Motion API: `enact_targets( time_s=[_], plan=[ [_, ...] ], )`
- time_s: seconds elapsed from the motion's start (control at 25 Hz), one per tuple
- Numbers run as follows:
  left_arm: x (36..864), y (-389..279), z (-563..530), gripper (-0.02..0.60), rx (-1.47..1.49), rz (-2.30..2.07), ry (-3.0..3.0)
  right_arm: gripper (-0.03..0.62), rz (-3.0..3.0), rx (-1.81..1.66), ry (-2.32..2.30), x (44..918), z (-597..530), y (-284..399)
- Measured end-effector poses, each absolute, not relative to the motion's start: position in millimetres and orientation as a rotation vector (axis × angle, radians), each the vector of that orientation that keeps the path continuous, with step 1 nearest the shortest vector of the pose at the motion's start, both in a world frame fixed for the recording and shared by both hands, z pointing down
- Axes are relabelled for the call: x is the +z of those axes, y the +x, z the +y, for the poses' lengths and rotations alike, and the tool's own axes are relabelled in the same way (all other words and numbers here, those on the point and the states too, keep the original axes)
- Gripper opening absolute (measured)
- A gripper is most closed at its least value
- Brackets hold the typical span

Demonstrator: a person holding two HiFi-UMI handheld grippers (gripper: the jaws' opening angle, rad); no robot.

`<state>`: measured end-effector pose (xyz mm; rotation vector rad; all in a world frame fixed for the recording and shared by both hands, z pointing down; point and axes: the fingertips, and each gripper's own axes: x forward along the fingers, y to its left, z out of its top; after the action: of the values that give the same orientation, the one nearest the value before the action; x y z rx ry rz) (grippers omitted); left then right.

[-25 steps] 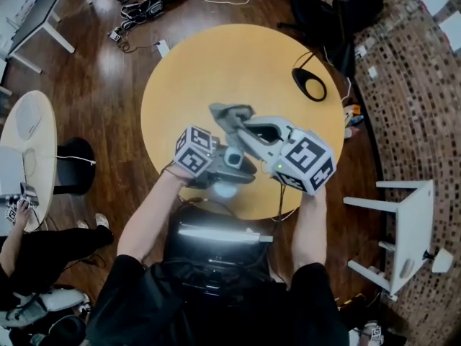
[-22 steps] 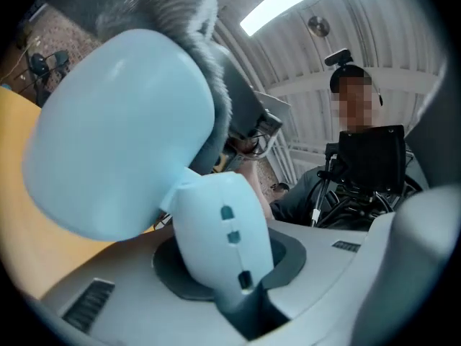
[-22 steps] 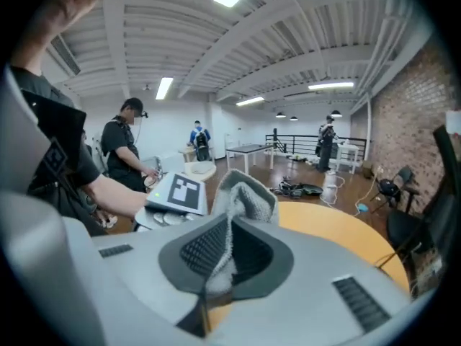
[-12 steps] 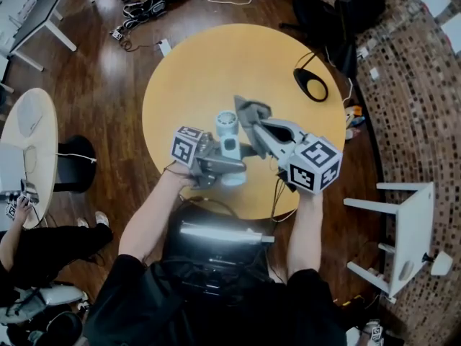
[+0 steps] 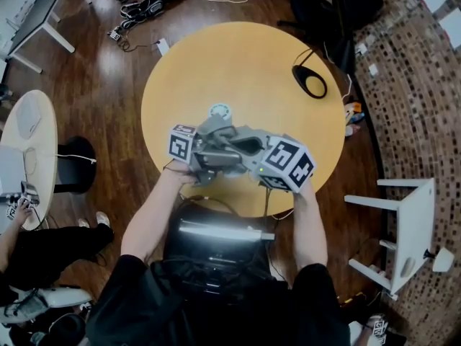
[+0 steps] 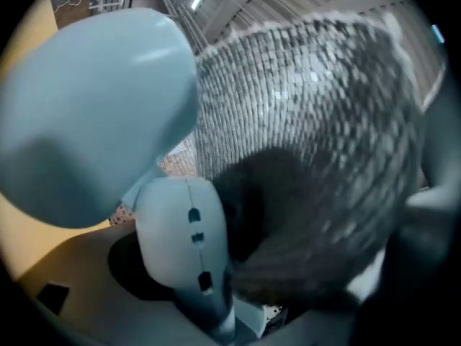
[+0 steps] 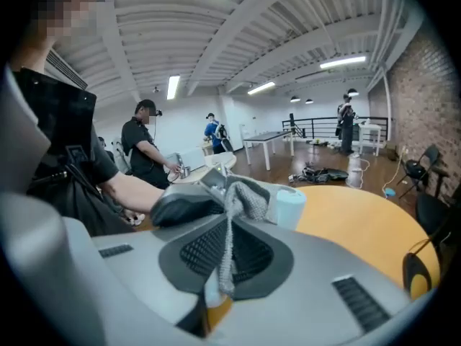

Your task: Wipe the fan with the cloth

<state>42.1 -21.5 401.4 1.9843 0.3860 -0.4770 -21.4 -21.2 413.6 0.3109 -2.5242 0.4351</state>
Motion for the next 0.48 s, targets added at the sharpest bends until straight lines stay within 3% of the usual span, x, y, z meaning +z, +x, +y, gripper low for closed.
enact_targets(
  time_s=[0.2,0.48],
  plan=[
    [407,29,-35,0.448,-0.528,0.33,1.963,0.026,-2.412,0.478,0.09,432,5,-15],
    [409,30,-37,0.449,-0.476,0.341,1.993,0.026,-2.534,0.47,0.149,408,-19,-20]
  ],
)
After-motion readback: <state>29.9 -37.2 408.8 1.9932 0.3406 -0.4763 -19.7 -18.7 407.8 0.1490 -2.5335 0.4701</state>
